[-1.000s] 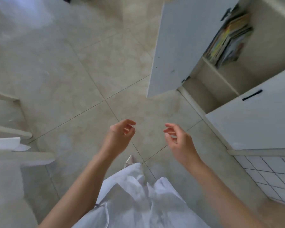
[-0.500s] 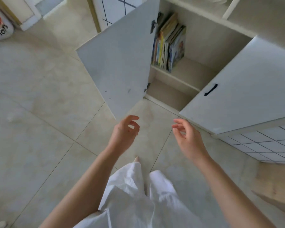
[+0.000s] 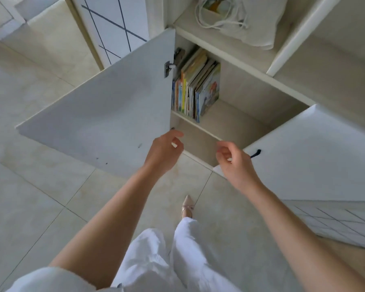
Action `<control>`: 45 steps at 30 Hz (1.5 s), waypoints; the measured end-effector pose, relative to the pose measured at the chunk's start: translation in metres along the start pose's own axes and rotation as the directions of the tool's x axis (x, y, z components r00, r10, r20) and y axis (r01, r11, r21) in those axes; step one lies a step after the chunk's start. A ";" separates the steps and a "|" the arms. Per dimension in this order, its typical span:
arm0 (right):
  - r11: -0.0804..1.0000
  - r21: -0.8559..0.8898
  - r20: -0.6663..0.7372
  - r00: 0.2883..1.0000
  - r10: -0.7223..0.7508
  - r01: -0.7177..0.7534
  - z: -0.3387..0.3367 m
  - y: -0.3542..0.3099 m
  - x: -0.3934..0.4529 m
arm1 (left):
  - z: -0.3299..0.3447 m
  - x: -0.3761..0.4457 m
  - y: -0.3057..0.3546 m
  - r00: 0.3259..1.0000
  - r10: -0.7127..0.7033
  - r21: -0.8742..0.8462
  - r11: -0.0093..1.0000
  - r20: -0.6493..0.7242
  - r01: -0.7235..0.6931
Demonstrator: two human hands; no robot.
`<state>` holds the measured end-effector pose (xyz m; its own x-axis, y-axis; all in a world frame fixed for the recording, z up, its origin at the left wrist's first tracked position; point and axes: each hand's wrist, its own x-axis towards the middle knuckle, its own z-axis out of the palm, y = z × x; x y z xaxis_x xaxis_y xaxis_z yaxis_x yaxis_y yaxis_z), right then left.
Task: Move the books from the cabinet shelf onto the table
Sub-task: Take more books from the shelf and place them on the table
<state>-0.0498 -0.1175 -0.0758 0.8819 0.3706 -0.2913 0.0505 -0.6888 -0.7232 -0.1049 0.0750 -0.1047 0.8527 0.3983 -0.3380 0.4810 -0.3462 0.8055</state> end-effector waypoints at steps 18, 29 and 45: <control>0.983 0.093 0.173 0.974 0.143 -0.161 -0.020 -0.015 0.226 | 0.055 0.150 0.010 0.978 -0.147 -0.143 0.982 -0.147 0.126; 0.812 0.318 0.189 0.872 0.452 -0.490 0.032 -0.013 0.327 | 0.108 0.229 -0.021 0.983 -0.110 -0.192 0.978 -0.143 0.082; 0.819 0.314 0.298 0.868 0.396 -0.481 0.053 0.021 0.376 | 0.154 0.277 -0.057 0.942 0.018 -0.145 0.987 -0.334 -0.070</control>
<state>0.2579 0.0403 -0.2331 0.6463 0.2345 -0.7261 -0.5300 -0.5467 -0.6483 0.1357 0.0743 -0.3188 0.7439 0.6531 -0.1415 0.3857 -0.2467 0.8890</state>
